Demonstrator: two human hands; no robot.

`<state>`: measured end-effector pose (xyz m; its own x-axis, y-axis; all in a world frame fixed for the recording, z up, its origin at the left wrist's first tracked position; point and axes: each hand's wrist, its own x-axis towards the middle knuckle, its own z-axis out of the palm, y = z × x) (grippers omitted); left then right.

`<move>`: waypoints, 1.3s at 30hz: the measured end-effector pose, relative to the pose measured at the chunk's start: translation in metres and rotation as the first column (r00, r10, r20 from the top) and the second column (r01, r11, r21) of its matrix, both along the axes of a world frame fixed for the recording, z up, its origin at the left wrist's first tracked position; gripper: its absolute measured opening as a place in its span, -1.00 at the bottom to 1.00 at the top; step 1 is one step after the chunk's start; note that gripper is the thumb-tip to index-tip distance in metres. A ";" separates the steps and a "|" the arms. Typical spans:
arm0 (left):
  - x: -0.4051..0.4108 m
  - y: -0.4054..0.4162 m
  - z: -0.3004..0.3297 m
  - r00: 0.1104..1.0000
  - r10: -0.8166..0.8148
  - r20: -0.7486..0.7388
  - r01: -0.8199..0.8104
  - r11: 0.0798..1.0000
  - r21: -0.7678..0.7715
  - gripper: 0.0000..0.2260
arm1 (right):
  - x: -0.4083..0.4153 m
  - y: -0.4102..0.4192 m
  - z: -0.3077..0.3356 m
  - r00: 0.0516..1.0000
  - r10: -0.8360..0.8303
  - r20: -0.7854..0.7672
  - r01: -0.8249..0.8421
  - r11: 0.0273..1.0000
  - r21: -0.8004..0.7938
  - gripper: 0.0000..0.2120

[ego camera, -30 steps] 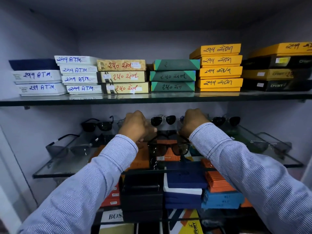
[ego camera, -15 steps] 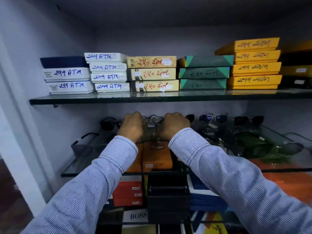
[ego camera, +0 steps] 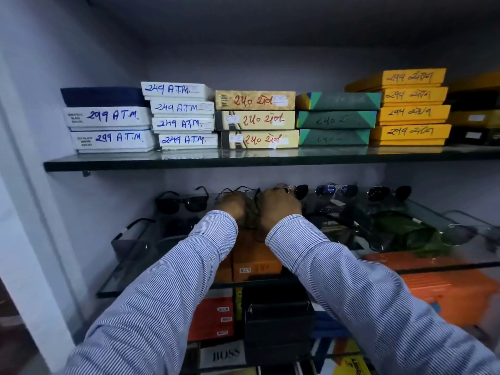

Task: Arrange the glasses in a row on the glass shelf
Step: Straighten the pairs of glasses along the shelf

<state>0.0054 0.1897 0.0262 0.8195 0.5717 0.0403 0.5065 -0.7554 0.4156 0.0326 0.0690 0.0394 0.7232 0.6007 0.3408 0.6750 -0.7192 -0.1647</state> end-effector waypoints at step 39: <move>-0.082 -0.007 0.020 0.965 0.250 0.082 -0.253 0.967 0.033 -0.61 | 0.028 -0.022 0.019 0.964 0.036 -0.262 -0.102 0.965 -0.240 -0.57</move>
<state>-0.0761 0.1825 0.0459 0.6429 0.7555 0.1260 0.6507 -0.6255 0.4305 0.0607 0.0473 0.0581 0.7196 0.6942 -0.0149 0.6839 -0.7123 -0.1578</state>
